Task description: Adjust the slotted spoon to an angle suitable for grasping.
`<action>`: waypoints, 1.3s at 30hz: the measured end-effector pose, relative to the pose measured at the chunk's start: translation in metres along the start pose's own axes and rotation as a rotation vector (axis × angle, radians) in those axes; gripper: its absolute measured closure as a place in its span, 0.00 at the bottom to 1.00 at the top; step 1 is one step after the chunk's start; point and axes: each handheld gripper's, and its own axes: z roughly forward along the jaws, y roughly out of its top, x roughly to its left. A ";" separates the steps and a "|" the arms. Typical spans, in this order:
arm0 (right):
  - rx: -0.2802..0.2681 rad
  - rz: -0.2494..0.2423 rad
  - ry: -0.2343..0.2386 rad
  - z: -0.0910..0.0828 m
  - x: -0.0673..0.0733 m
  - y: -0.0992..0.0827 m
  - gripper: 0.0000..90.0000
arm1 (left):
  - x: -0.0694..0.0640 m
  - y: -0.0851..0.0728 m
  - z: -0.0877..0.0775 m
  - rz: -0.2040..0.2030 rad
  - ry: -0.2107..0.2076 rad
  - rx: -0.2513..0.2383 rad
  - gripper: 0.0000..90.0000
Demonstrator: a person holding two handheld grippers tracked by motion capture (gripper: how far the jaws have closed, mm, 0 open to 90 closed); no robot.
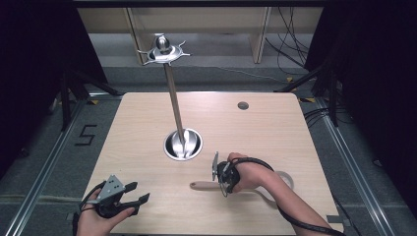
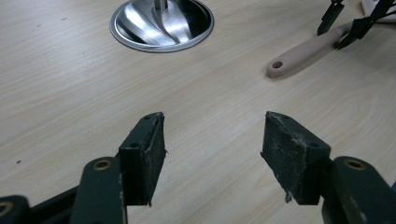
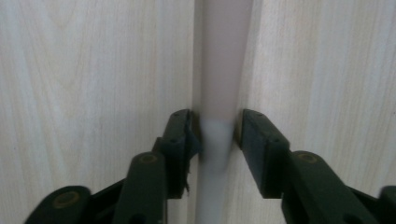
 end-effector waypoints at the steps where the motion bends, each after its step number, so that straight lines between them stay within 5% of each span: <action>1: -0.009 -0.008 0.000 0.000 -0.002 0.001 0.76 | 0.000 0.000 0.001 -0.003 -0.009 -0.006 0.42; 7: -0.032 0.011 -0.001 -0.001 0.000 0.001 0.84 | -0.001 0.000 0.000 -0.023 0.001 0.001 0.42; 14: -0.177 0.089 -0.037 -0.019 0.012 -0.006 0.84 | 0.001 0.000 0.001 -0.006 -0.011 -0.006 0.42; 17: -0.287 0.075 -0.102 -0.038 0.014 -0.012 0.84 | 0.001 0.000 0.000 -0.002 0.002 0.000 0.42; 18: -0.287 0.075 -0.102 -0.038 0.014 -0.012 0.84 | 0.001 0.000 0.000 -0.002 0.002 0.000 0.42; 19: -0.364 0.140 -0.125 -0.050 0.019 -0.017 0.84 | 0.001 0.000 0.001 -0.010 -0.009 -0.006 0.42; 24: -0.479 0.204 -0.179 -0.064 0.025 -0.025 0.84 | 0.001 0.000 0.001 -0.009 -0.007 -0.008 0.42; 26: -0.582 0.226 -0.238 -0.073 0.026 -0.032 0.84 | 0.000 -0.001 0.001 -0.029 -0.006 -0.017 0.42; 31: -0.676 0.245 -0.283 -0.080 0.028 -0.040 0.84 | 0.002 0.000 -0.001 -0.017 -0.004 -0.024 0.42; 39: -0.857 0.351 -0.370 -0.092 0.035 -0.058 0.84 | 0.001 0.002 -0.003 -0.031 0.007 -0.064 0.42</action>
